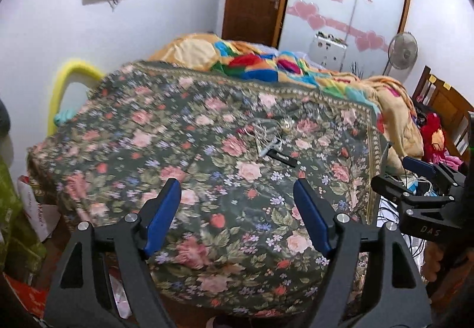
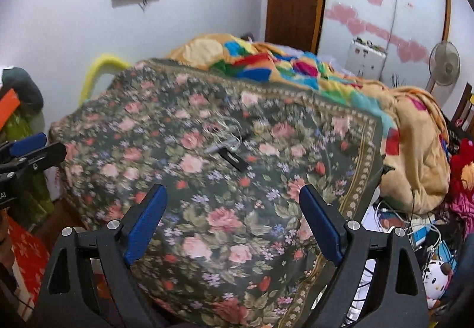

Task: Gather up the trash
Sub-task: 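Bring both open tools back over the quilt toward the earphones and black plate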

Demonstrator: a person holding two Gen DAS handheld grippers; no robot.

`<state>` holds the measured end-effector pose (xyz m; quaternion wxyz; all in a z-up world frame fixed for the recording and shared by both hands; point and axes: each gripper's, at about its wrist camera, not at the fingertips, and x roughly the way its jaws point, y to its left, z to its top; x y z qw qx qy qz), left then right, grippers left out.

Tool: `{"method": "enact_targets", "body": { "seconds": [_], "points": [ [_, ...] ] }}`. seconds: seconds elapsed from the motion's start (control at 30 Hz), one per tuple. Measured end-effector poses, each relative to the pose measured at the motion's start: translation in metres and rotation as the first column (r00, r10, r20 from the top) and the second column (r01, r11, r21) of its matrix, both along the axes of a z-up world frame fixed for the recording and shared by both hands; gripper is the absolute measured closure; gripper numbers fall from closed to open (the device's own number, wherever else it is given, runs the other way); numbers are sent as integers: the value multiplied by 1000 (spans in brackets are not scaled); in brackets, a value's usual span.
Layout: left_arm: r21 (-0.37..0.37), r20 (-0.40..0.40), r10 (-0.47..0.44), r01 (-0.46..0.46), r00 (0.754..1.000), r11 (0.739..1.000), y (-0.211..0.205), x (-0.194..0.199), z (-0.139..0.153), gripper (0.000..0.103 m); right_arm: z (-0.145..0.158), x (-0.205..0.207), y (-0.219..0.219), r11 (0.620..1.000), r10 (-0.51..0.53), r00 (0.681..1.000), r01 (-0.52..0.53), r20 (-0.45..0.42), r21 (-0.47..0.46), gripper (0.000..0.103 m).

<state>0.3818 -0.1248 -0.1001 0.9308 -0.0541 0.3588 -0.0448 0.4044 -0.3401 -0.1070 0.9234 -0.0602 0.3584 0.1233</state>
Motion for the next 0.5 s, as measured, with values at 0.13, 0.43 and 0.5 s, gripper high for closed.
{"method": "enact_targets", "body": {
  "seconds": [0.13, 0.43, 0.5],
  "points": [
    [-14, -52, -27, 27, 998, 1000, -9, 35, -26, 26, -22, 26, -6, 1000, -10, 999, 10, -43, -8, 14],
    [39, -102, -55, 59, 993, 997, -18, 100, -78, 26, -84, 110, -3, 999, 41, 988, -43, -147, -7, 14],
    [37, -117, -54, 59, 992, 998, -17, 114, -90, 26, -99, 128, 0, 997, 74, 982, -74, -175, 6, 17]
  ]
}}
